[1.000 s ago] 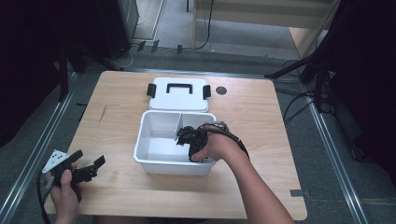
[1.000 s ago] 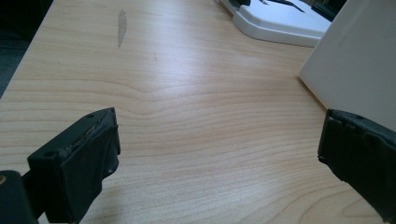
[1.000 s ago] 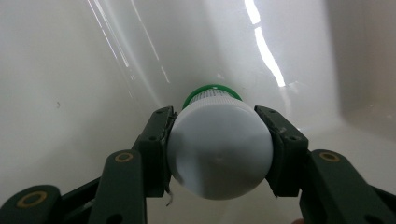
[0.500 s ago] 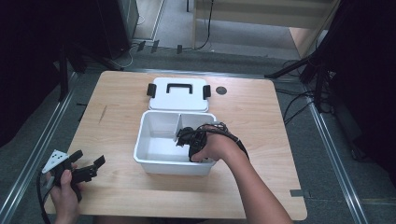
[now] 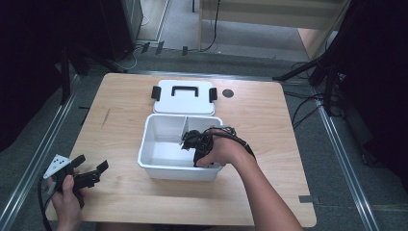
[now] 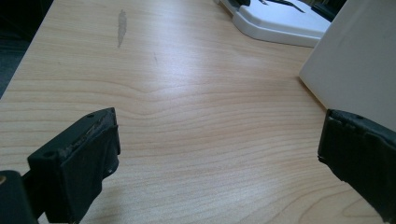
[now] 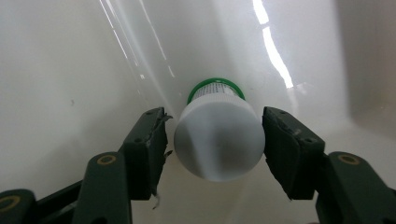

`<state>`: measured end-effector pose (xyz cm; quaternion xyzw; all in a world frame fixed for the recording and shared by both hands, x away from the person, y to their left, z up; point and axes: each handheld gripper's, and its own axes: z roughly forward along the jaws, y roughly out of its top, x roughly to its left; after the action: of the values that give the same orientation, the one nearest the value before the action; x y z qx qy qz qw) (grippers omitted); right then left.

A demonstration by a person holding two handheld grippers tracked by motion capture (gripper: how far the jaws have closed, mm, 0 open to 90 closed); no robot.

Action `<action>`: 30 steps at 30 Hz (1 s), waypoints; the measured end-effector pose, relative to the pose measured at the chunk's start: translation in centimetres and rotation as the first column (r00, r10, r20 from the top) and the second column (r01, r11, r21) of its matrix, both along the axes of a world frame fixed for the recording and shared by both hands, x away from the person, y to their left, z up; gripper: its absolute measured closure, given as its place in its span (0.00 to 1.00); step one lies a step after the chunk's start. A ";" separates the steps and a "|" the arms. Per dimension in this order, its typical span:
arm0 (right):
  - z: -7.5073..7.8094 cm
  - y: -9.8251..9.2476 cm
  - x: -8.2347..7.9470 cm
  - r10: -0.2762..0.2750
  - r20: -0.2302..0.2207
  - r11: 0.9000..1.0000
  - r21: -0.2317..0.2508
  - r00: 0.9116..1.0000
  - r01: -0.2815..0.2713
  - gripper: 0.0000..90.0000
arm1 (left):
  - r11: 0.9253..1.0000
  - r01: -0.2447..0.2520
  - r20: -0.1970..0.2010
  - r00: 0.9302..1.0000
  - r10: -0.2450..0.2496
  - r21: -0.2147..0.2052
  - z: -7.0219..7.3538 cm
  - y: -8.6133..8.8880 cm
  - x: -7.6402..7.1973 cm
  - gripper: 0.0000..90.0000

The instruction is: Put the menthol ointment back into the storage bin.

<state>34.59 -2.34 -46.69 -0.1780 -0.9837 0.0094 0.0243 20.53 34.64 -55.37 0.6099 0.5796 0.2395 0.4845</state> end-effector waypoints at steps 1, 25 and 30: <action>0.2 0.0 0.0 -0.006 0.001 1.000 0.006 1.000 0.006 0.46 | 1.000 0.001 0.000 1.000 -0.001 0.000 0.0 0.0 0.0 0.00; 9.0 -3.6 -1.1 -0.072 0.114 0.985 0.165 0.991 0.053 0.34 | 1.000 0.001 0.006 1.000 -0.001 -0.002 0.0 -0.1 0.0 0.00; 10.0 -5.8 -1.2 -0.120 0.134 0.979 0.181 0.984 0.094 0.32 | 1.000 0.001 0.007 1.000 -0.001 0.000 0.0 -0.1 0.0 0.00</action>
<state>33.38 -8.18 -36.67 -0.2282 -0.9689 -0.0908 -0.0308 20.54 34.54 -55.36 0.6093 0.5778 0.2413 0.4866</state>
